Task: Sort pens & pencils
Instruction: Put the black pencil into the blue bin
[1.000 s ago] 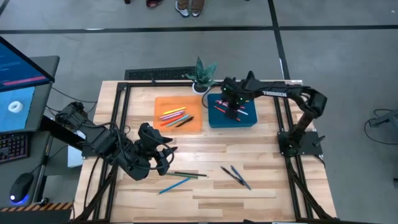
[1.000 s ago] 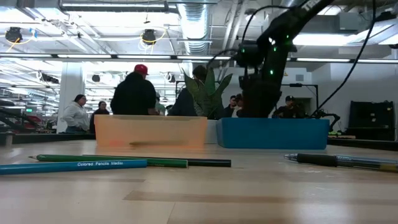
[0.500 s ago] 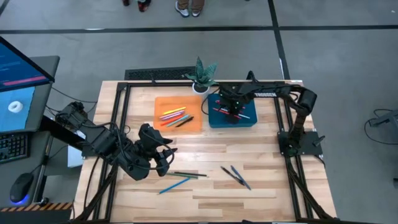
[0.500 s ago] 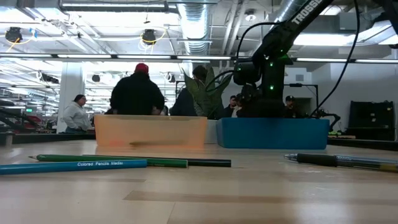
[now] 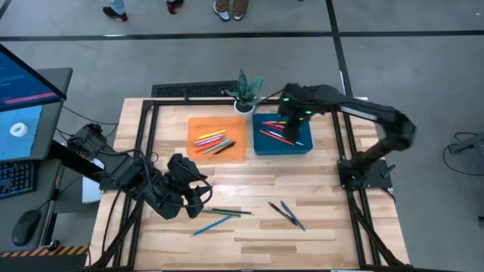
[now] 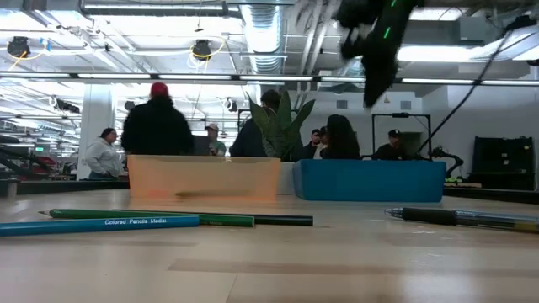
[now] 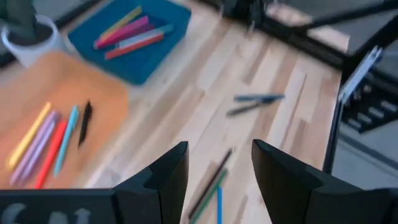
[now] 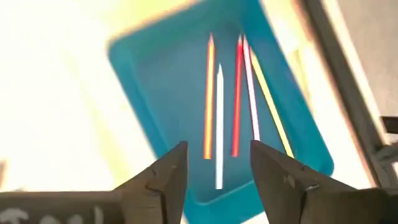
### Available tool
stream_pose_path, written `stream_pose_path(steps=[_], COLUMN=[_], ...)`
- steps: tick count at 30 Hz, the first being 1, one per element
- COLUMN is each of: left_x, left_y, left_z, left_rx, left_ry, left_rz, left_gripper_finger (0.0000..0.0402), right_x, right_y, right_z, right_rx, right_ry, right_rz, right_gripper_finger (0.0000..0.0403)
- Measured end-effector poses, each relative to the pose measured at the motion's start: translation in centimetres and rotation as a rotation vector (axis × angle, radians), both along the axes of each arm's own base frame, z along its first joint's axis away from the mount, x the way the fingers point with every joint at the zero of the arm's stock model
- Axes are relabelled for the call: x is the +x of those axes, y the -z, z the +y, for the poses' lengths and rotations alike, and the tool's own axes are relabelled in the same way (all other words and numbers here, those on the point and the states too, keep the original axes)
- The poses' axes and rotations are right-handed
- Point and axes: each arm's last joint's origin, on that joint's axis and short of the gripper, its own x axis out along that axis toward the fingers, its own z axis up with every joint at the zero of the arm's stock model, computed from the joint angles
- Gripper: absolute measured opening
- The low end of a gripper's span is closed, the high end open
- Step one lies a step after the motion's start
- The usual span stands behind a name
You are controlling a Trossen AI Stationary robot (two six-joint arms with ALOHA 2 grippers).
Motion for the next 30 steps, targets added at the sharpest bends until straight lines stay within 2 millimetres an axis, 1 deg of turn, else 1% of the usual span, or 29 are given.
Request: stream_pose_path(steps=[4,7,9,11,14,18,22,27,30], left_x=[-0.1,0.0,0.4,0.8,1.3,1.4,1.1,0.6,0.5], left_y=[0.6,1.7,3.3,5.4,8.7,12.6,15.9,17.9,18.0], left_z=[-0.1,-0.7,-1.3,-2.2,-3.2,-3.5,-3.3,-3.0,-3.0], left_rx=[-0.055,-0.083,-0.136,-0.207,-0.313,-0.373,-0.392,-0.402,-0.385], left_ry=[-0.007,0.019,0.03,0.064,0.128,0.11,0.094,0.114,0.129], left_rz=[0.04,0.084,0.121,0.163,0.167,0.163,0.164,0.201,0.204], left_gripper_finger=[0.0167,0.0167,0.0167,0.0167,0.0167,0.0167,0.0167,0.0167,0.0167], right_x=[-4.0,-7.0,-8.8,-10.1,-11.5,-11.8,-11.3,-10.1,-9.2], right_y=[-5.3,-8.0,-9.1,-9.8,-10.3,-10.4,-10.2,-9.6,-9.2], right_z=[4.2,7.4,9.1,10.5,11.9,13.3,14.3,15.1,15.5], right_rx=[-0.024,0.01,0.045,0.06,0.05,0.05,0.062,0.057,0.05], right_ry=[0.046,0.066,0.074,0.092,0.119,0.122,0.099,0.076,0.067], right_rz=[-0.214,-0.376,-0.457,-0.512,-0.559,-0.583,-0.57,-0.533,-0.502], right_gripper_finger=[0.0186,0.0175,0.0167,0.0159,0.0149,0.0139,0.0134,0.0134,0.0133])
